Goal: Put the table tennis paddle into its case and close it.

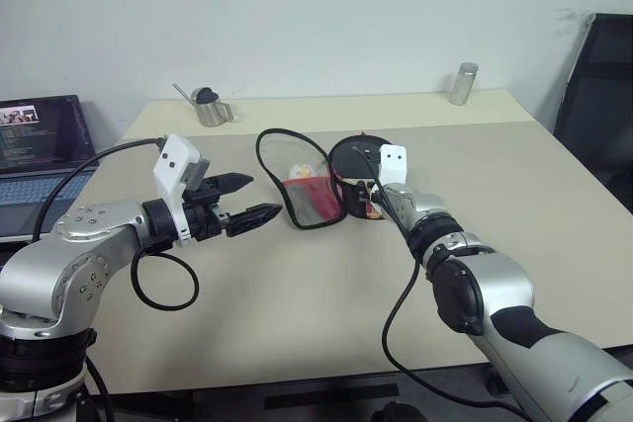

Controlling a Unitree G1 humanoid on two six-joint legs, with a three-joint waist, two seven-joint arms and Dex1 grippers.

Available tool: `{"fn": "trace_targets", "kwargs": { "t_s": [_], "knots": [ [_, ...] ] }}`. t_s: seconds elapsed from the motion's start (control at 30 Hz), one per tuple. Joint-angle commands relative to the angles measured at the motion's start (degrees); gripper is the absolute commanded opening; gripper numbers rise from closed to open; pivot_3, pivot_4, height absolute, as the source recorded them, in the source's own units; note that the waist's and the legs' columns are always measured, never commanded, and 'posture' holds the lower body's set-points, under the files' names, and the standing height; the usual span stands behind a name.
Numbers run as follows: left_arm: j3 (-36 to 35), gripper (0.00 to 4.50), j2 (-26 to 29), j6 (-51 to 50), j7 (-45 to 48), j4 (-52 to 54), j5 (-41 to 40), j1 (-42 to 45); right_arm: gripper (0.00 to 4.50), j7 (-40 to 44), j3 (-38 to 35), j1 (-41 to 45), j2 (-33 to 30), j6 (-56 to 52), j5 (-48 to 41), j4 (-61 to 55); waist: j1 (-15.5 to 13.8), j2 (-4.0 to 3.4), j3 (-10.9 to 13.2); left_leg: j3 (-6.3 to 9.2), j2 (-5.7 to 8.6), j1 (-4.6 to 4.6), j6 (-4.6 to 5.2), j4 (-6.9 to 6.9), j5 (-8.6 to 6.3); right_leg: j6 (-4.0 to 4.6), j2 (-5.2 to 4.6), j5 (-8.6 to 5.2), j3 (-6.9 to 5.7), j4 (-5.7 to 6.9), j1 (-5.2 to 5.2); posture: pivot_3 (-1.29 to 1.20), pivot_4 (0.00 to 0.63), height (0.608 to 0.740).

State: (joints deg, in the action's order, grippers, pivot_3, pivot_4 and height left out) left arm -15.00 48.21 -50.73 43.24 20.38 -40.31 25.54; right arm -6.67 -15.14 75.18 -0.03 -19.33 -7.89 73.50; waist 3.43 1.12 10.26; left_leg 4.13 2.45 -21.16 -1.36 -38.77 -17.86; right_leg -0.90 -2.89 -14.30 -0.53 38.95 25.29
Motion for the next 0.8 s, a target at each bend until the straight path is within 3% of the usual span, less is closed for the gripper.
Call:
{"fn": "trace_targets", "kwargs": {
  "t_s": [0.03,0.13,0.23,0.37,0.47,0.67,0.8],
  "knots": [
    [-1.6,4.5,0.5,1.7,-0.6,-0.8,0.2,2.1,4.45,0.0,-0.3,0.7,-0.9,1.2,-0.2,-1.1,0.0,0.0,0.0,0.0,0.0,0.0,0.0,0.0,0.0,0.0,0.0,0.0,0.0,0.0,0.0,0.0,0.15,0.74],
    [-1.2,4.5,-0.4,3.0,-1.5,-3.8,1.5,3.7,4.45,1.9,-0.3,1.7,-2.3,0.5,-0.6,-3.1,-0.1,0.0,0.0,0.01,0.0,0.0,0.0,-0.02,0.0,0.0,0.0,0.0,-0.01,0.0,-0.02,0.0,0.15,0.74],
    [-2.0,4.5,-1.6,4.7,-3.4,-10.1,3.3,5.2,4.45,9.2,0.2,2.1,-5.7,-5.2,-2.9,-13.2,-0.1,0.0,0.0,0.01,0.02,-0.01,0.0,-0.04,0.0,0.0,0.0,0.0,-0.01,0.01,-0.01,0.0,0.15,0.74],
    [-2.4,4.5,-1.8,7.2,-3.5,-17.1,5.7,4.0,4.45,19.4,1.4,-4.8,-10.9,-20.3,-9.1,-36.6,-0.3,0.01,0.0,0.05,0.0,-0.04,0.01,-0.01,-0.01,0.0,0.0,0.0,-0.06,-0.02,0.0,0.0,0.15,0.74],
    [-0.8,4.5,-5.8,9.9,-8.6,-28.0,9.9,7.5,4.45,29.0,4.8,-15.0,-17.5,-27.0,-13.1,-55.4,-0.8,0.13,-0.1,0.13,0.0,-0.05,0.04,0.01,-0.05,-0.01,0.0,0.0,-0.13,-0.12,-0.05,0.0,0.15,0.74],
    [5.3,4.5,-12.8,15.7,-10.8,-40.4,17.3,15.8,4.45,37.3,6.3,-23.1,-21.5,-33.3,-20.2,-71.7,-1.5,0.14,-0.1,0.04,0.05,-0.03,0.2,-0.17,-0.12,-0.04,-0.03,0.08,-0.08,0.06,-0.03,0.0,0.15,0.74],
    [8.9,3.61,-15.9,17.1,-8.6,-46.2,19.8,20.6,4.5,45.2,9.6,-28.4,-26.0,-35.7,-24.5,-80.8,-1.6,0.19,-0.1,0.09,0.02,-0.04,0.07,-0.15,-0.05,-0.03,0.0,0.08,-0.14,-0.03,-0.04,0.0,0.15,0.74]
  ]
}}
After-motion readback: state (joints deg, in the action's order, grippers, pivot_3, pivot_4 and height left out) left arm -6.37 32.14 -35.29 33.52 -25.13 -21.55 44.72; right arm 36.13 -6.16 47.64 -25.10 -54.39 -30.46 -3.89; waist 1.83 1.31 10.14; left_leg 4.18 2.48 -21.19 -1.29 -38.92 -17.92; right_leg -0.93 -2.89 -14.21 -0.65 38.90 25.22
